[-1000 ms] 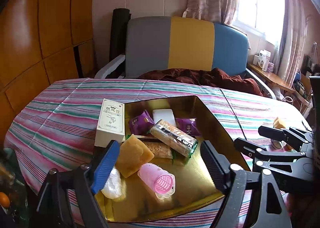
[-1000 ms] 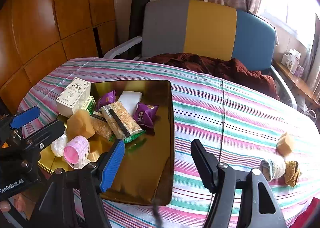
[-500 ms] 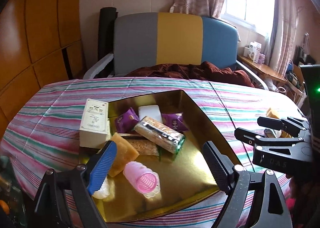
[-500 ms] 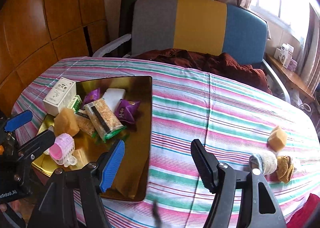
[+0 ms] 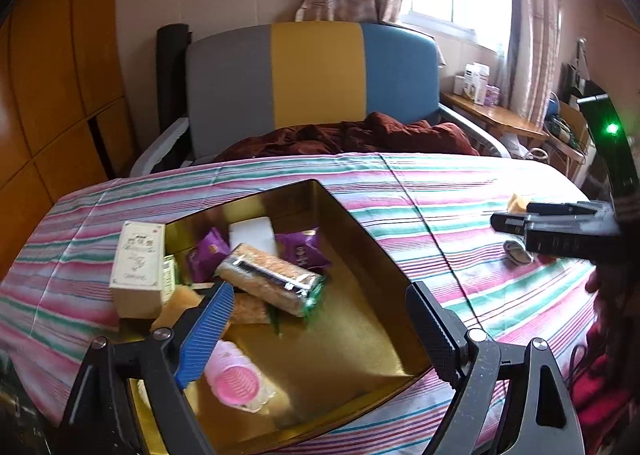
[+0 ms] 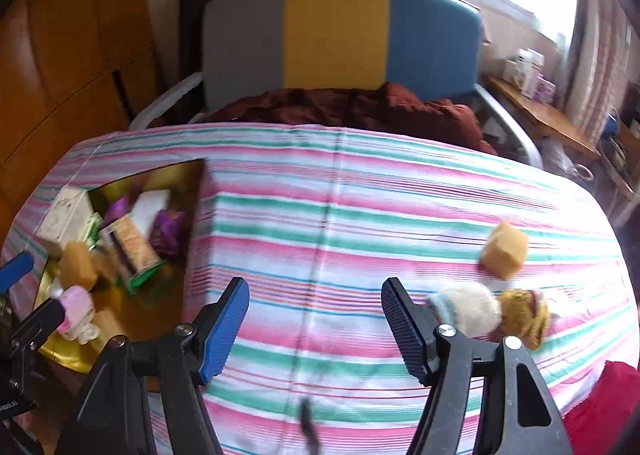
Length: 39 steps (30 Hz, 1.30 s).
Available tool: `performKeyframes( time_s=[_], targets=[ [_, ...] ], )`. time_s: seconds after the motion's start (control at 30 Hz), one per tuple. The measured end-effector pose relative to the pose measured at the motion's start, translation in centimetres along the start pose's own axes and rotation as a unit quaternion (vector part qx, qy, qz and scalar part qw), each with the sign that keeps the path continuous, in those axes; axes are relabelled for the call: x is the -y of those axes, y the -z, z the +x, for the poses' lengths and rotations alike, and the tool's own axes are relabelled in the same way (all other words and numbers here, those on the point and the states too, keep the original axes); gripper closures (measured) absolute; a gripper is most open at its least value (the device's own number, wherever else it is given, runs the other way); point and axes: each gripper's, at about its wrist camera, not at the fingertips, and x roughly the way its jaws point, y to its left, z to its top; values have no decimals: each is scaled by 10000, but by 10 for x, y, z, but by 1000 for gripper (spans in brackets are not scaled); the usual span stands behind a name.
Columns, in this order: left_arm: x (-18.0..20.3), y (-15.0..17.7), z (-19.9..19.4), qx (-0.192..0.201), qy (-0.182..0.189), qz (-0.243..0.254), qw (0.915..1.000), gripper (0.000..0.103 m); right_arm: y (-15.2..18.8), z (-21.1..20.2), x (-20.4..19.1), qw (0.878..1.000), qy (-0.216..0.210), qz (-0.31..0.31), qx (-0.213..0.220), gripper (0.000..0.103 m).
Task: Organize objects
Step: 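Move both grippers from the tray to the items on the cover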
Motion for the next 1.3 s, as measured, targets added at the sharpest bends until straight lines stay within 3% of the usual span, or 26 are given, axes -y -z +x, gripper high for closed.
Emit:
performKeyframes(
  time_s=[0.33,0.57,0.7,0.8,1.07,1.17,1.3],
  targets=[
    [37,-9,13,-101,358,415,9984,15,-12,-9,115,9924,786,931,167,33],
    [64,-11,22,-211,631,684,9954,15,-1,-6,198,9728,1253,1924,302,33],
    [84,-14,28,-289,805,871,9925,14,20,0,235,9560,1272,2621,336,32],
    [100,-16,36,-381,943,1003,9897,11,39,4,262,9323,941,3487,214,32],
    [153,-25,73,-707,1319,1366,9793,10,71,-11,304,8800,800,4659,459,30],
    [173,-31,89,-807,1409,1482,9755,10,74,-9,311,8718,617,4843,408,26],
    [200,-36,107,-896,1610,1645,9690,10,65,2,299,8859,521,4603,251,26]
  ],
)
